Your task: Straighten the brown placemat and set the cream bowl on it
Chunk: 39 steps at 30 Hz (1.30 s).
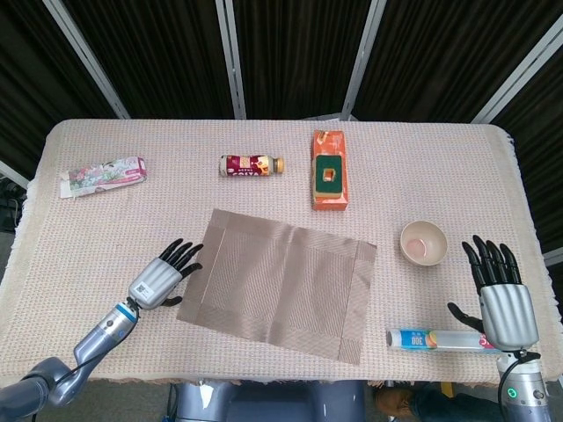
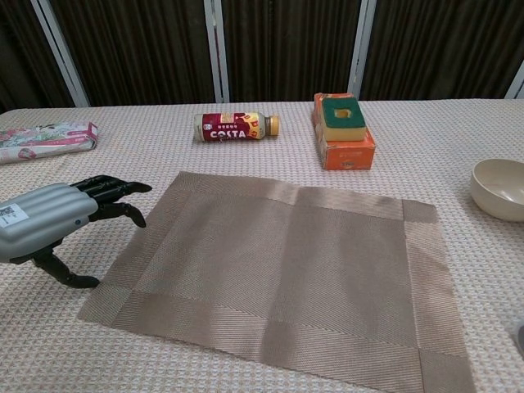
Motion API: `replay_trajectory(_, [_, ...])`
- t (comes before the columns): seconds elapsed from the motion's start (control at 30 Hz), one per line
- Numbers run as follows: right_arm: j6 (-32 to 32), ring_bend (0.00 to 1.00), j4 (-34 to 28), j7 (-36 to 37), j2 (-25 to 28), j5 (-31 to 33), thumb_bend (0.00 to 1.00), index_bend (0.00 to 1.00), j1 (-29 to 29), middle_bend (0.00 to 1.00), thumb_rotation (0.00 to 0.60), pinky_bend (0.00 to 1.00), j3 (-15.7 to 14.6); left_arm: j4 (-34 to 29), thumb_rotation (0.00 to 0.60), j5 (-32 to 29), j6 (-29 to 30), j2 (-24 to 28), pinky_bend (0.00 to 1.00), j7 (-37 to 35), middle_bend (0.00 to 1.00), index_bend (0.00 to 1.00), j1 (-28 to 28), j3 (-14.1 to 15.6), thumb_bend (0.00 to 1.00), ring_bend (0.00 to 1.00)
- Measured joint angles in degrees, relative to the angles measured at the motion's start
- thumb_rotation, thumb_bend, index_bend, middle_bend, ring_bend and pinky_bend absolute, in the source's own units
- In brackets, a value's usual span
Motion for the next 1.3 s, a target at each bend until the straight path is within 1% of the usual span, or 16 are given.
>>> replay_trajectory(0.2, [-0.21,0.0,-0.3,-0.02,0.16,-0.69,0.0,0.0,-0.43,0.0,0.6,0.0,0.28,-0.69,0.6,-0.2,-0.39,-0.09,0.0,1.12,0.0,0.26,-0.49,0.12,0.12,0.0])
replay_trajectory(0.37, [-0.42,0.0,-0.61,-0.01,0.4,-1.16,0.0,0.0,-0.75,0.0,0.6,0.0,0.57,-1.46,0.6,-0.72,-1.04,-0.15,0.0,1.84,0.0,0.27,-0.73,0.37,0.19,0.0])
replay_trajectory(0.53, [-0.32,0.0,-0.86,0.15,0.6,-1.98,0.0,0.0,-1.12,0.0,0.6,0.0,0.82,-1.82,0.6,-0.99,-1.85,-0.36,0.0,2.36,0.0,0.28,-0.96,0.81,0.24,0.0])
replay_trajectory(0.6, [-0.31,0.0,-0.98,0.25,0.68,-2.23,0.0,0.0,-1.25,0.0,0.6,0.0,0.88,-1.85,0.6,-1.09,-2.23,-0.59,0.0,2.58,0.0,0.29,-1.05,1.09,0.28,0.0])
replay_trajectory(0.77, [-0.28,0.0,-1.19,0.39,0.85,-3.08,0.0,0.0,-1.61,0.0,0.6,0.0,1.07,-1.73,0.6,-1.41,-2.62,-1.02,0.0,2.58,0.0,0.31,-1.3,1.38,0.35,0.0])
replay_trajectory(1.0, [-0.27,0.0,-1.41,0.72,1.1,-3.86,0.0,0.0,-2.04,0.0,0.6,0.0,1.31,-2.08,0.6,-1.63,-2.73,-1.15,0.0,2.77,0.0,0.32,-1.61,1.48,0.38,0.0])
replay_trajectory(1.2, [-0.33,0.0,-1.54,0.95,1.29,-4.36,0.0,0.0,-2.36,0.0,0.6,0.0,1.6,-2.34,0.6,-2.01,-3.41,-1.74,0.0,3.29,0.0,0.35,-1.92,1.57,0.47,0.0])
replay_trajectory(1.3, [-0.33,0.0,-1.65,1.03,1.36,-4.61,0.0,0.0,-2.51,0.0,0.6,0.0,1.68,-2.51,0.6,-2.25,-3.76,-2.07,0.0,3.41,0.0,0.35,-2.07,1.6,0.48,0.0])
